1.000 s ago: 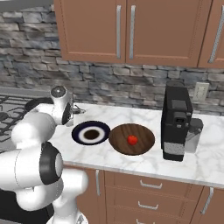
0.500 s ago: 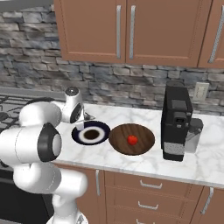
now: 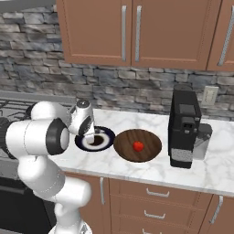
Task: Place the fish on the plate and place the tomato on the same plate.
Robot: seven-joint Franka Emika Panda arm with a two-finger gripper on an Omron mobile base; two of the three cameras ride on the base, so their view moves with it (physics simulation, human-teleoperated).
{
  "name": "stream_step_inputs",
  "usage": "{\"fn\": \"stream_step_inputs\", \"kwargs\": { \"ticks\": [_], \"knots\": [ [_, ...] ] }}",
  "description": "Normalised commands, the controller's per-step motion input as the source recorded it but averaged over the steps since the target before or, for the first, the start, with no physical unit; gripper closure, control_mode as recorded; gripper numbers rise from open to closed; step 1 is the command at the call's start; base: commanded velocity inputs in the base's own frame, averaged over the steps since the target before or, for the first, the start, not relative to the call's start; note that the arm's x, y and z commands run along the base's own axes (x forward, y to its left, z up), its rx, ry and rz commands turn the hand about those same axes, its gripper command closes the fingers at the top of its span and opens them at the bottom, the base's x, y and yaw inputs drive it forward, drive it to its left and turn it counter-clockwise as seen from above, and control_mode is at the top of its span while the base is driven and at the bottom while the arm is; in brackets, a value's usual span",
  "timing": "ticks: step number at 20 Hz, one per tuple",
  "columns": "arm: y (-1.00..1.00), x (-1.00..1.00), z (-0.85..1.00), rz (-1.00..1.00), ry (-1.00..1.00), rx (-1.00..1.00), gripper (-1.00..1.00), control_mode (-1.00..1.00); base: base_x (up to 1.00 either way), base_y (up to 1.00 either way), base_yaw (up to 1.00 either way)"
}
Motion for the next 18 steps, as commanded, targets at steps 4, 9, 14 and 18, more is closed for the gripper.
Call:
{"fn": "stream_step_inputs", "kwargs": {
  "ticks": [4,9,14,18],
  "knots": [
    [-0.15,0.25,-0.49,0.01,0.03,-0.01,1.00,-1.00,0.00,0.00,0.00],
    [-0.04,0.32,-0.29,0.01,0.01,-0.01,1.00,-1.00,0.00,0.00,0.00],
    [0.00,0.41,-0.17,0.00,0.04,-0.05,1.00,-1.00,0.00,0.00,0.00],
    [0.00,0.30,-0.01,0.00,0.04,-0.05,-1.00,-1.00,0.00,0.00,0.00]
  ]
}}
